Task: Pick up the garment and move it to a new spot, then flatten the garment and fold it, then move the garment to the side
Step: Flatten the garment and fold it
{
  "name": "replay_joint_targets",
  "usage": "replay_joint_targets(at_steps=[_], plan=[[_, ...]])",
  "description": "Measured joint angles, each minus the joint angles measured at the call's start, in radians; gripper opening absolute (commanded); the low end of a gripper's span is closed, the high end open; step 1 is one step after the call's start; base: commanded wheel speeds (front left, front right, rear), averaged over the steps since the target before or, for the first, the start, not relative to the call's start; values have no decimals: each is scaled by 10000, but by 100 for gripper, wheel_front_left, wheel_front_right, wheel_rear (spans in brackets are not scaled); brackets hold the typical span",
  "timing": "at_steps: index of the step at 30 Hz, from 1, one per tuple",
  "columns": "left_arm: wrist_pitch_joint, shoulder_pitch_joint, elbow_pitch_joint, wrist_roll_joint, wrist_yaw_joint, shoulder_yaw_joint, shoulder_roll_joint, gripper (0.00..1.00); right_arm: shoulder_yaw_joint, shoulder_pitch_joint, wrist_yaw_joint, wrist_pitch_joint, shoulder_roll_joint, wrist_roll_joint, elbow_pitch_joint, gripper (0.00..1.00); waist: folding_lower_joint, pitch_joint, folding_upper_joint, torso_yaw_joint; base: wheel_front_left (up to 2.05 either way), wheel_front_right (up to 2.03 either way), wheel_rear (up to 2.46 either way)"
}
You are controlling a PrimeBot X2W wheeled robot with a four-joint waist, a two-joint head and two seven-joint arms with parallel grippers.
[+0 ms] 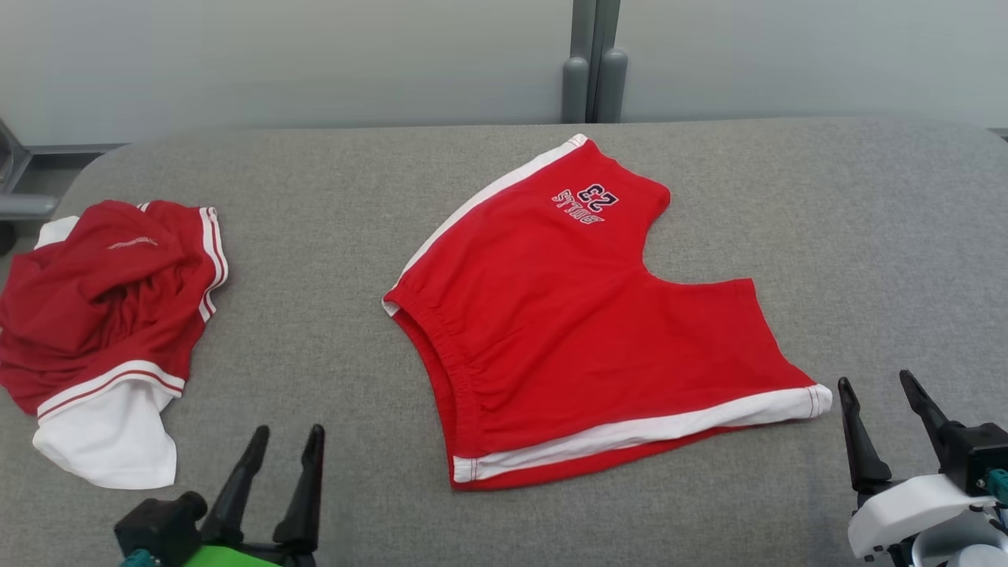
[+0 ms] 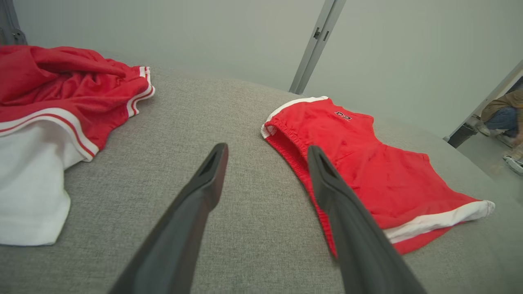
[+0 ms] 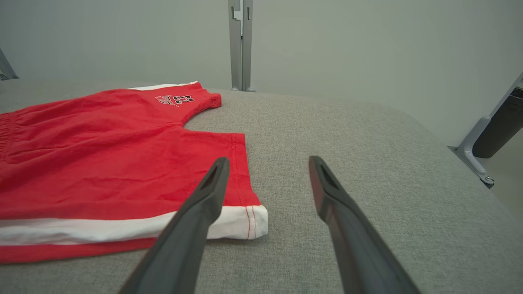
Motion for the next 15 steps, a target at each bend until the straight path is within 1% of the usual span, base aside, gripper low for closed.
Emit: replay_joint_targets(at_steps=[4,6,9,15], plan=[[59,-2,-163,-10,-94,-719,-186,100,-54,-8,82,0,-219,-63,199,100,0,263,0,-14,0,0,0],[213,-19,-224,-75,-123,-1093,-399,100,-73,-41,98,0,-253,-67,249,100,0,425,0,-16,0,0,0],[518,-97,-192,-313,-180,-1576,-698,100,-38,-216,251,0,-357,-75,441,100,0,699,0,-17,0,0,0],[853,-557,-38,-284,-213,-2038,-646,100,217,-969,485,21,-420,-105,832,100,0,1262,0,-41,0,0,0]])
